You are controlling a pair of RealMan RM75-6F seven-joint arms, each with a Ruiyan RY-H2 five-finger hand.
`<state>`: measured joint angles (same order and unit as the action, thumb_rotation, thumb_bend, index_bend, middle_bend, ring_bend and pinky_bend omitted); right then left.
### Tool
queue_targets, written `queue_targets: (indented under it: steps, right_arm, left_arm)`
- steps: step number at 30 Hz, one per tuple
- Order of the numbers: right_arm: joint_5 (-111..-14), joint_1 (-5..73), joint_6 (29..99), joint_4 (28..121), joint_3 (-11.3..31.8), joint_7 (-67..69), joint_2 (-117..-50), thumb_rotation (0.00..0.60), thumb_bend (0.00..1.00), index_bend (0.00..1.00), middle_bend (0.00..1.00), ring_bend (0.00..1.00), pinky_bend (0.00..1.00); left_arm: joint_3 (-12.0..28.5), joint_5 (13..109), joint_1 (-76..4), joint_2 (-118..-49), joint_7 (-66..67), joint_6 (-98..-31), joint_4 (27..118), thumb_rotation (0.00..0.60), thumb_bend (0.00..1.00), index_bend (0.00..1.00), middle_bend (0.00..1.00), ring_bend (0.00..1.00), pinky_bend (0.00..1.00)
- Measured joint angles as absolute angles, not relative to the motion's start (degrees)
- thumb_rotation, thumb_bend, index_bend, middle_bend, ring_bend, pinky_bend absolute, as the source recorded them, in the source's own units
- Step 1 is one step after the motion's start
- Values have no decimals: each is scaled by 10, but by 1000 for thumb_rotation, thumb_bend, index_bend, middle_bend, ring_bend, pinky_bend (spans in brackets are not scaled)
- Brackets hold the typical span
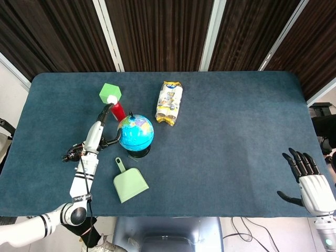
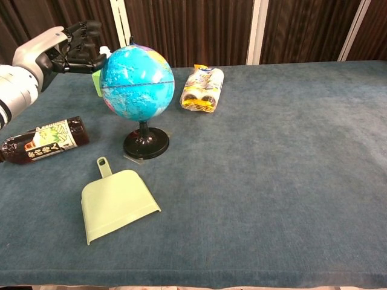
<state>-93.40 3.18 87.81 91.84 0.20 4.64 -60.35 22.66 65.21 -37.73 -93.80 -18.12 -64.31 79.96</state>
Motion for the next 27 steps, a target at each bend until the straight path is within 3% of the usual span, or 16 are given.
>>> queue_targets:
  steps: [20, 27]
  right_arm:
    - [-933, 30, 881, 919, 3, 39, -606, 600, 109, 0, 0, 0, 0]
    - [-936, 29, 882, 919, 2, 38, -607, 600, 110, 0, 0, 0, 0]
  left_arm:
    - [232, 646, -383, -947, -188, -635, 736, 600, 329, 0, 0, 0, 0]
    - [211, 684, -363, -916, -186, -659, 781, 600, 347, 0, 0, 0, 0]
